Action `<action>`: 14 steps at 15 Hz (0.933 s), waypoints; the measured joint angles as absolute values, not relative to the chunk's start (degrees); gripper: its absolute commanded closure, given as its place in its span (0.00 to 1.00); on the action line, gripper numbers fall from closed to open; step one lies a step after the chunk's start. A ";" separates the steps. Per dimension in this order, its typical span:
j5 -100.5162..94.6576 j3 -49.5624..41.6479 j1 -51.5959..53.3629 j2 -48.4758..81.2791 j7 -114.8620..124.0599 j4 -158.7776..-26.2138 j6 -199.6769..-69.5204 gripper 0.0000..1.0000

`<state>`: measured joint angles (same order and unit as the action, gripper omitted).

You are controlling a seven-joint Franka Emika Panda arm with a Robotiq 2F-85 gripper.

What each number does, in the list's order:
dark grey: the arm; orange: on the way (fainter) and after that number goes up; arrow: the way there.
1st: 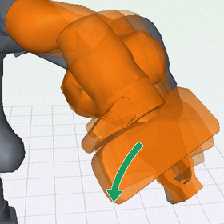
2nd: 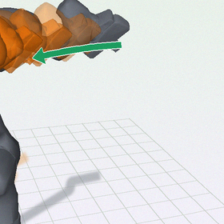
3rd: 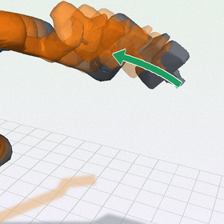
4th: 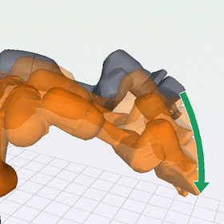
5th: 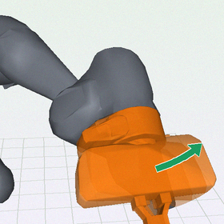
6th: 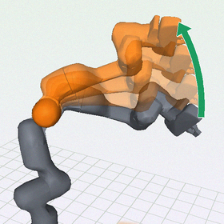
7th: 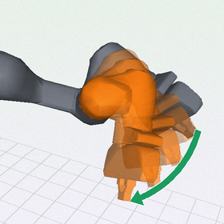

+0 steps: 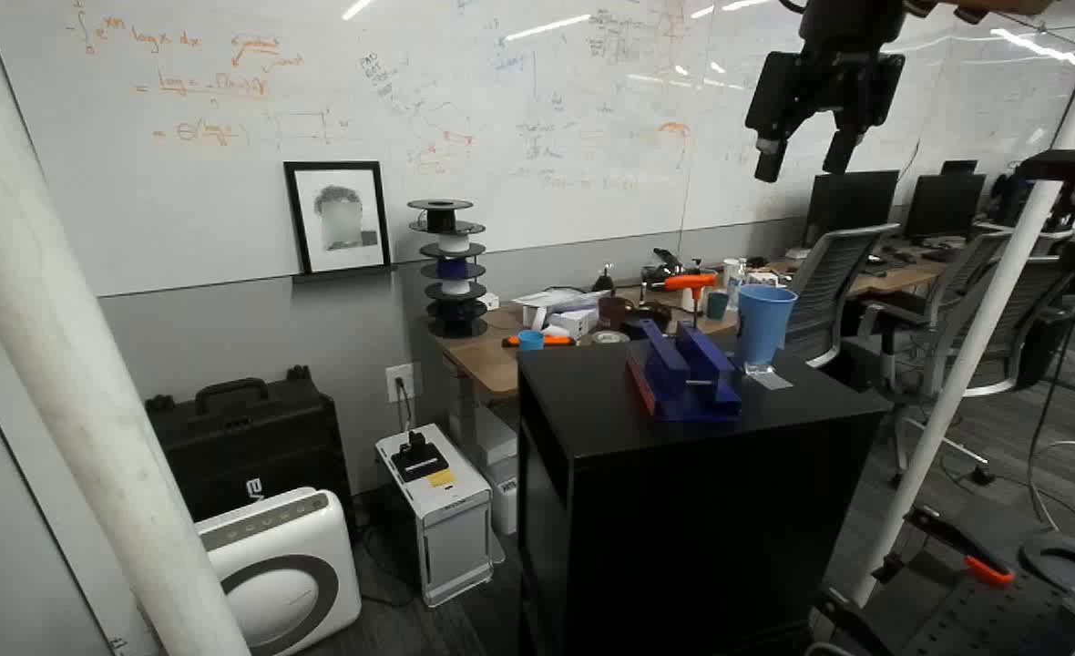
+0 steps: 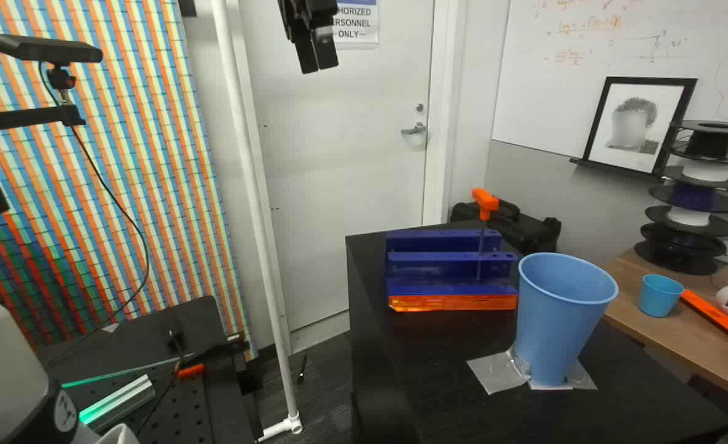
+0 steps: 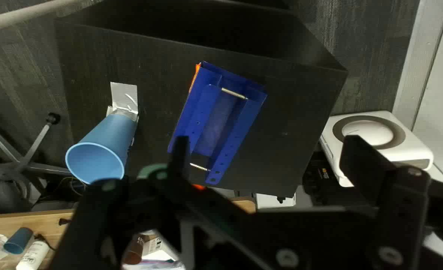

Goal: Put the metal object with an orange handle in the blue cup

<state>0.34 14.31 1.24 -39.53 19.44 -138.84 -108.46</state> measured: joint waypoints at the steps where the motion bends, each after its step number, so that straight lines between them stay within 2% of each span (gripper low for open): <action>1: 0.34 14.31 1.24 -39.55 19.44 -138.62 -108.47 0.00; 11: -0.07 14.31 1.31 -39.88 19.00 -138.36 -108.47 0.00; 14: -2.69 14.03 2.57 -38.69 12.63 -138.14 -109.11 0.00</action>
<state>-2.69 14.03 2.57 -38.69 12.63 -138.14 -109.11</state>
